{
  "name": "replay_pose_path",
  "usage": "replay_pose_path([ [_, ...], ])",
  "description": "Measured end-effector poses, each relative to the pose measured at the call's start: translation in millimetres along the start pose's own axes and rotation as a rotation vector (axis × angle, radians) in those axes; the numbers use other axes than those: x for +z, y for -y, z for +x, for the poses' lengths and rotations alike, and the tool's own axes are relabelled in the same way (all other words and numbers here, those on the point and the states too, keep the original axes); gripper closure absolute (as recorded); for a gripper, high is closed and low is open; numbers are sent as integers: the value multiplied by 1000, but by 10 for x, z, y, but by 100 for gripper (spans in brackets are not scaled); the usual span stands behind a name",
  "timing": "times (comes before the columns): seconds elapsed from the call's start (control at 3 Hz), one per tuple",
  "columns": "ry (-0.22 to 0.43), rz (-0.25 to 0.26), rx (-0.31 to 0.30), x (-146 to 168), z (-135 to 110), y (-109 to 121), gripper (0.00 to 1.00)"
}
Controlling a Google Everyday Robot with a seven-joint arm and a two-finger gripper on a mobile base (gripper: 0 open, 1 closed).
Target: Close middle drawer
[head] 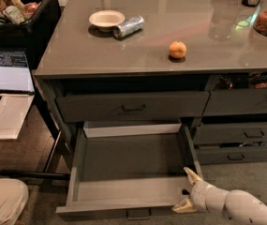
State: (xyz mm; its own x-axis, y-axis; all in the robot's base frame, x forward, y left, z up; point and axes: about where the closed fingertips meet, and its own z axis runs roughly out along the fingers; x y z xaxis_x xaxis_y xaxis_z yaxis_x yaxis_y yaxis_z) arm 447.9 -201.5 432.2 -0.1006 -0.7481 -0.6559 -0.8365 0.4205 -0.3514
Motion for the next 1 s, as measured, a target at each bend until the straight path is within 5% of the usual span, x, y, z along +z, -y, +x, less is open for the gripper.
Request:
replay_pose_path([
  [1.0, 47, 98, -37, 1, -225, 267, 87],
])
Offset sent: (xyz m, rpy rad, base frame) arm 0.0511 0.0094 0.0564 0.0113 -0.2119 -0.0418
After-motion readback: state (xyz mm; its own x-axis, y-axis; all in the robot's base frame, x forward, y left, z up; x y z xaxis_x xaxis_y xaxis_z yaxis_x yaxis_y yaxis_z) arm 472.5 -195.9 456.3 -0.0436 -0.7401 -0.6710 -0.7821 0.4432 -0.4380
